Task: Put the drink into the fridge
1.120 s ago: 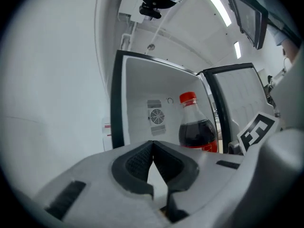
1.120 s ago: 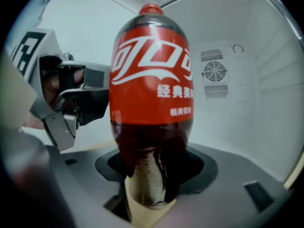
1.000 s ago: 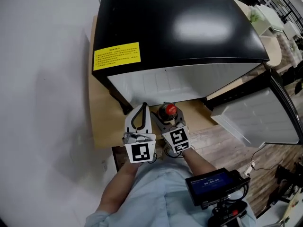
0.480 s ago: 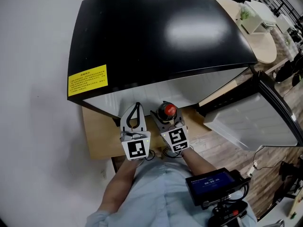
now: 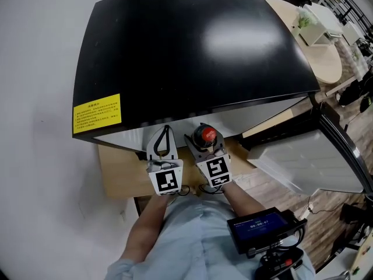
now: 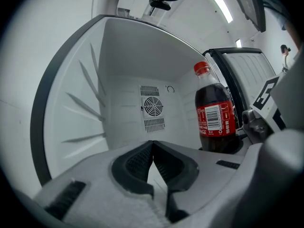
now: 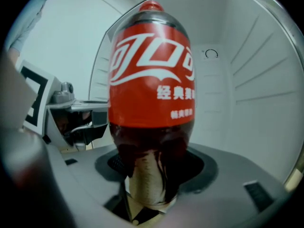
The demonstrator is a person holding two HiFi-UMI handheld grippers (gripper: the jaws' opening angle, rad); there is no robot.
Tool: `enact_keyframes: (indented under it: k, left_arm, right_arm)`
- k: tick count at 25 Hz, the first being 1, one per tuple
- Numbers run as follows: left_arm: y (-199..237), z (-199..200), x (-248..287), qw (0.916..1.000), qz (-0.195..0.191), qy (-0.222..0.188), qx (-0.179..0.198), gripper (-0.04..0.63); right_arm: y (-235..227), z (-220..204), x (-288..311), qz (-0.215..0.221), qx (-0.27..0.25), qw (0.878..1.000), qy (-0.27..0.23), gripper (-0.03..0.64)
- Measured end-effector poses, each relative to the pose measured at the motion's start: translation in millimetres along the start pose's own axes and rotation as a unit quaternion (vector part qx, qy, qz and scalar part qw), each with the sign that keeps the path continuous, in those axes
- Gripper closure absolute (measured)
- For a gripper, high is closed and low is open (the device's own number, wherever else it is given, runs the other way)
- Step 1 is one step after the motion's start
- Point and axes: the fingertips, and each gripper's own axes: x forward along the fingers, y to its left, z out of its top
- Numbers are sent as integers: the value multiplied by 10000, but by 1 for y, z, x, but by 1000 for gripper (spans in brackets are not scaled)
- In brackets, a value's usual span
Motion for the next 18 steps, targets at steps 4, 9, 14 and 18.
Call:
enact_keyframes:
  k: [4,9,14,18]
  left_arm:
    - [-1,-2,9,10000,21,6,2,588]
    - [-2,-8,19,10000,62,58,-27,588]
    - [1,-14,27,9998,151,118,-12,588]
    - [2,-16,32,9997,219,141,-19,588]
  right_arm:
    - [-9,0,5,15,-41,10000,-2,353]
    - [-24,2,13,21,-122,9999,-4,353]
    - [-37,1,20,6,-159,9999,29,354]
    - [-41,1,26,56,-202,9998,34,353]
